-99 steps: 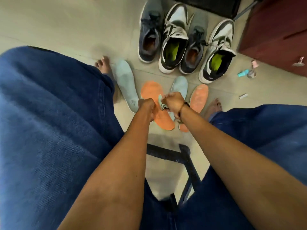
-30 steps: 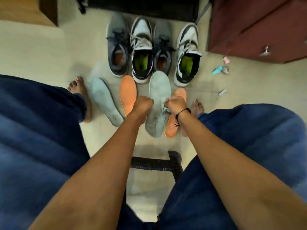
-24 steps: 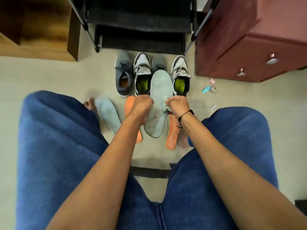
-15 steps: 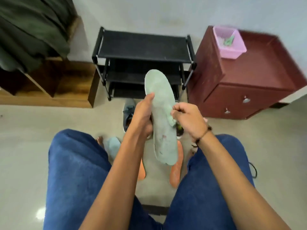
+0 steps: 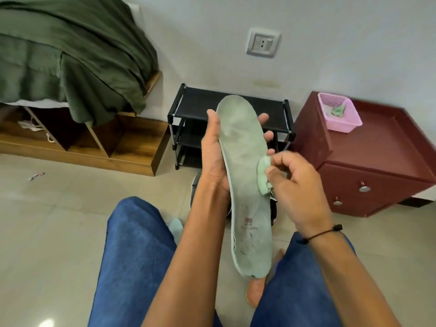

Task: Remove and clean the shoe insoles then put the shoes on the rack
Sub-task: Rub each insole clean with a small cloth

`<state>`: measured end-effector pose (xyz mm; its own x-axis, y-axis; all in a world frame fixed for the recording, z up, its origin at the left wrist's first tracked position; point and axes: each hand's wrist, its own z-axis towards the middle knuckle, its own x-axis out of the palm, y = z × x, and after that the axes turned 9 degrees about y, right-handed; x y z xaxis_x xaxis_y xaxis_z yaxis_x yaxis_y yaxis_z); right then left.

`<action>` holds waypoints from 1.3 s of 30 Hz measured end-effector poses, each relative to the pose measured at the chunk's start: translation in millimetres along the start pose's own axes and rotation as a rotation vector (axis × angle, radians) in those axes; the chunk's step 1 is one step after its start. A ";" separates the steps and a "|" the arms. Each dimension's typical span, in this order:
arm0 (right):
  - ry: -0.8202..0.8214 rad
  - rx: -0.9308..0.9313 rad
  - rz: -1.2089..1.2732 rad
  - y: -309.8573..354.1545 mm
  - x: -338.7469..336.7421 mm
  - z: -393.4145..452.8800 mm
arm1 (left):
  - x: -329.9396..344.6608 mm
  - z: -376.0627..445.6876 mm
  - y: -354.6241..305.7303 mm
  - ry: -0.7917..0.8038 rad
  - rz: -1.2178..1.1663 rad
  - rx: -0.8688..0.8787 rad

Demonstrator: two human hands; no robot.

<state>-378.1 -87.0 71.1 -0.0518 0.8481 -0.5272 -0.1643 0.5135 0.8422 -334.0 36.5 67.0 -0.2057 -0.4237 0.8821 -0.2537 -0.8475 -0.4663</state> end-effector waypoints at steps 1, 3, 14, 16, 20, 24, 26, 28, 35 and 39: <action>-0.065 -0.069 -0.086 8.2 -2.5 2.7 | 1.9 0.3 -1.8 -0.001 -0.020 0.033; -0.194 -0.217 -0.187 26.6 -11.2 12.2 | 8.7 1.3 -5.2 0.013 -0.030 0.078; -0.331 -0.558 -0.382 96.5 -17.1 71.2 | 53.2 26.8 7.2 0.106 -0.015 0.166; -0.354 -0.600 -0.452 96.0 -13.4 71.7 | 52.8 23.6 10.8 0.126 -0.009 0.152; -0.435 -0.615 -0.552 90.3 -9.9 71.5 | 59.1 7.3 11.5 0.046 -0.037 0.178; -0.532 -0.496 -0.519 74.6 -33.2 79.9 | 50.5 1.9 10.6 0.038 0.048 0.173; -0.536 -0.446 -0.393 69.6 -45.6 77.5 | 45.6 1.0 7.4 0.059 0.035 0.163; -0.505 -0.459 -0.295 73.6 -43.1 67.6 | 40.2 2.0 6.9 0.081 -0.001 0.166; -0.302 -0.575 -0.345 83.4 2.0 62.0 | 43.4 -0.9 16.2 0.052 -0.019 0.210; -0.429 -0.566 -0.496 71.2 -6.9 73.7 | 39.3 -2.2 16.9 -0.013 0.031 0.197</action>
<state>-316.8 -46.7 143.0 0.5132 0.5777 -0.6348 -0.5410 0.7919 0.2833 -348.5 6.2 93.6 -0.1977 -0.4533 0.8691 -0.0571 -0.8798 -0.4719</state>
